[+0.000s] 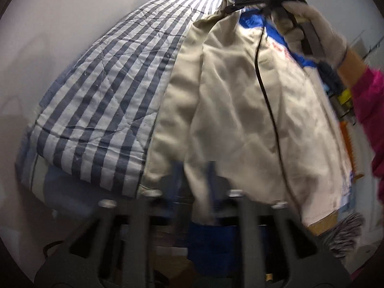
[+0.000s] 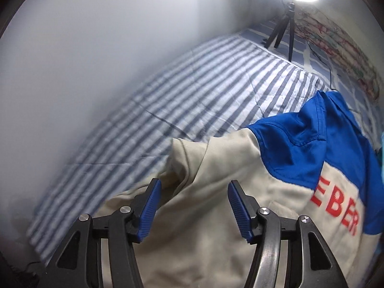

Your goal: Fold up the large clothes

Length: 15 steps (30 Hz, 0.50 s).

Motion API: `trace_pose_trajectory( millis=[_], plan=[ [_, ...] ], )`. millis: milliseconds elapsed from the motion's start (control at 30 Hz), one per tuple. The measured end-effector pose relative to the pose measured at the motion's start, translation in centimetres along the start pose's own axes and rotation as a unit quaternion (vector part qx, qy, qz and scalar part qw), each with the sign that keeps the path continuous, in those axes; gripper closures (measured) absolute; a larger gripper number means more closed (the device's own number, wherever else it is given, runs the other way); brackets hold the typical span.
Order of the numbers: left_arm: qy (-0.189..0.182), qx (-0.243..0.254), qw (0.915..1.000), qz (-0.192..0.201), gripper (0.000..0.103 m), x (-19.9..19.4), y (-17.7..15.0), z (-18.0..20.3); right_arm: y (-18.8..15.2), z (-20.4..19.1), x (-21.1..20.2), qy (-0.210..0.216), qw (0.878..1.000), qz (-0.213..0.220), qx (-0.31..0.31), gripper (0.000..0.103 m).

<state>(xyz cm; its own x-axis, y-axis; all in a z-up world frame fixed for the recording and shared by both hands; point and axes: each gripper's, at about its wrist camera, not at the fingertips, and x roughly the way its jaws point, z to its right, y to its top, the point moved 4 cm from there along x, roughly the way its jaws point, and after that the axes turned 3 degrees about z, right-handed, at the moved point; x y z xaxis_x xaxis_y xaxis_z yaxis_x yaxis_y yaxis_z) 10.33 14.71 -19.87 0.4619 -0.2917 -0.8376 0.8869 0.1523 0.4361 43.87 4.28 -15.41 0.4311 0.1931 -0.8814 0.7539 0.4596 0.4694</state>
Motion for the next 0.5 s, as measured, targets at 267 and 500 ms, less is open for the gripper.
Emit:
trace_pose_trajectory(
  millis=[267, 500],
  plan=[
    [0.027, 0.025, 0.9977, 0.057, 0.103, -3.4, 0.5, 0.4, 2.0, 0.6, 0.5, 0.018, 0.999, 0.016, 0.029, 0.099],
    [0.067, -0.003, 0.9973, 0.032, 0.103, -1.5, 0.7, -2.4, 6.0, -2.1, 4.5, 0.003, 1.000, 0.017, 0.025, 0.099]
  ],
)
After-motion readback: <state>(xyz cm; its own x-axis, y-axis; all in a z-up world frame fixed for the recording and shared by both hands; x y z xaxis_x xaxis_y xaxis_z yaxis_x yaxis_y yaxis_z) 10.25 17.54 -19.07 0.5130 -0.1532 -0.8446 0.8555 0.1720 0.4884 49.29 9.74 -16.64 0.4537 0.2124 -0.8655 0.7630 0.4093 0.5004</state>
